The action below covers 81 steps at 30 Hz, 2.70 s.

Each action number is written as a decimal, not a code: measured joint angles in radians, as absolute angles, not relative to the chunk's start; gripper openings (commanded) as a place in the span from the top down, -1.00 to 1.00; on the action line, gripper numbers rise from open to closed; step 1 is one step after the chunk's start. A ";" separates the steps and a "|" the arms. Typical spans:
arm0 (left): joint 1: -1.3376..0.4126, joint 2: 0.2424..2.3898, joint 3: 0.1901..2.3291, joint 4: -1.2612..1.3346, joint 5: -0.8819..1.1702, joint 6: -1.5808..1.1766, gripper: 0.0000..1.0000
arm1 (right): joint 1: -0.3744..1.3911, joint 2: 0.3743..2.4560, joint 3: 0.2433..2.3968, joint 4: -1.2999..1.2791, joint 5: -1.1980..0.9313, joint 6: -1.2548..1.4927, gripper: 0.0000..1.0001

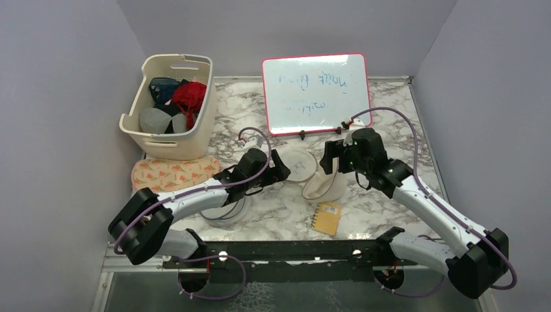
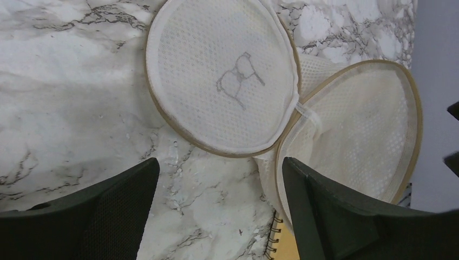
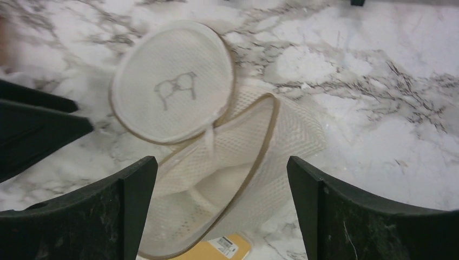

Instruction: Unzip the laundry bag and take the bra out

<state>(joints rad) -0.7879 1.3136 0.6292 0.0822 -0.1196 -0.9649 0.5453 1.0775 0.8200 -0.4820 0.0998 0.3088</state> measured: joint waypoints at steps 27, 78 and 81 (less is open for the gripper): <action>-0.784 1.674 0.527 0.617 -0.110 -1.431 0.50 | 0.545 0.859 0.797 -0.389 -0.018 0.291 -0.72; -1.087 1.135 0.473 0.482 -0.100 0.588 1.00 | 0.545 0.604 0.815 -0.388 0.074 0.204 -0.68; -1.115 1.175 0.473 0.467 -0.128 0.667 1.00 | 0.545 0.592 0.815 -0.387 0.079 0.204 -0.68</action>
<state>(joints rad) -1.1152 1.1748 0.4728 0.4667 -0.1284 0.6666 0.5453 0.5919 0.8146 -0.3870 0.0788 0.2035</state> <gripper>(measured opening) 0.003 0.842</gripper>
